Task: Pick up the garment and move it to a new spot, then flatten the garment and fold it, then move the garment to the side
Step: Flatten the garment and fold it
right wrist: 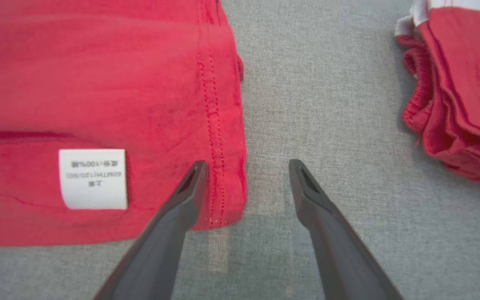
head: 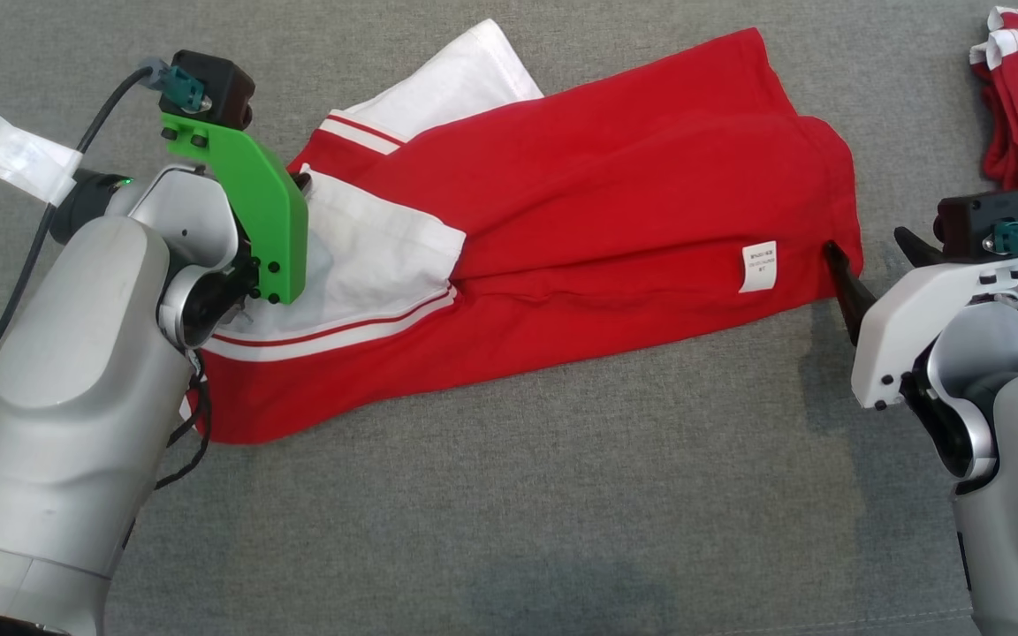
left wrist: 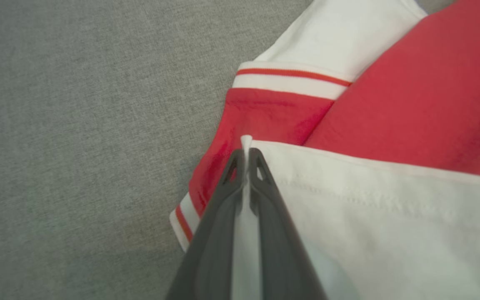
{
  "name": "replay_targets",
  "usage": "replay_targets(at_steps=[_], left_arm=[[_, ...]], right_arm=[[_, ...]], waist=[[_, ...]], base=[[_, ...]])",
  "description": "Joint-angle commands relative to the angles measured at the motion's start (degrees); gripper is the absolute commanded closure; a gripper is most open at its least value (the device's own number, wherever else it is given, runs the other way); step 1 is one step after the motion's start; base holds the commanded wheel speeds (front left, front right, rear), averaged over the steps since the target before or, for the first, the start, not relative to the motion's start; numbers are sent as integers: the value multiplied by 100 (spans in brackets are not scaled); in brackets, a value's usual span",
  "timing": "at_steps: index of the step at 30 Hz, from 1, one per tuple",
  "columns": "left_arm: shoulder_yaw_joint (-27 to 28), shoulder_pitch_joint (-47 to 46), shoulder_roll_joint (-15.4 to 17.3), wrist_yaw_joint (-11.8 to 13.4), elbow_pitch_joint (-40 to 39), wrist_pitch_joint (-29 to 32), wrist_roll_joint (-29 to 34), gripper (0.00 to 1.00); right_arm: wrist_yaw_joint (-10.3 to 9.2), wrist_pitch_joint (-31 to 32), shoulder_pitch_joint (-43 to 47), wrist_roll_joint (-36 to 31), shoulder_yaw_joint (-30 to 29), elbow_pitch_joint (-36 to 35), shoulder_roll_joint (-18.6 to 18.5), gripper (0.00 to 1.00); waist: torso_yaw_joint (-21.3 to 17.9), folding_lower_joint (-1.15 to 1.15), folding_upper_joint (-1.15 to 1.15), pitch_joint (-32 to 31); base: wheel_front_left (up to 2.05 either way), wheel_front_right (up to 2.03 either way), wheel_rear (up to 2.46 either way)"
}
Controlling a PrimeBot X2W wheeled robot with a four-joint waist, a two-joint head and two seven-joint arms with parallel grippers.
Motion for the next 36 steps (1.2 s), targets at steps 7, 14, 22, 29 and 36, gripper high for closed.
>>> replay_targets(at_steps=[7, 14, 22, 29, 36], left_arm=[[149, 74, 147, 54, -190, -84, -134, 100], [250, 101, 332, 147, -403, -101, -175, 100], [276, 138, 390, 225, -609, -127, -204, 100], [265, 215, 370, 229, -656, -412, -145, 100], [571, 240, 243, 264, -749, -1179, -314, 100]], right_arm=[[-5, 55, 152, 24, -2, -9, 68, 0], [-5, -124, 261, 7, 18, 245, 189, 0], [-2, -2, 119, 73, 181, 476, 199, 49], [-8, 43, 155, 137, 203, 496, 151, 100], [-6, -160, 49, 388, 7, 145, 281, 100]], waist=[[-32, 0, 0, 58], [-66, 0, 0, 104], [-63, 0, 0, 164], [-33, 0, 0, 83], [9, 0, 0, -145]], base=[[0, 0, 0], [0, 0, 0], [0, 0, 0], [0, 0, 0], [0, 0, 0]])
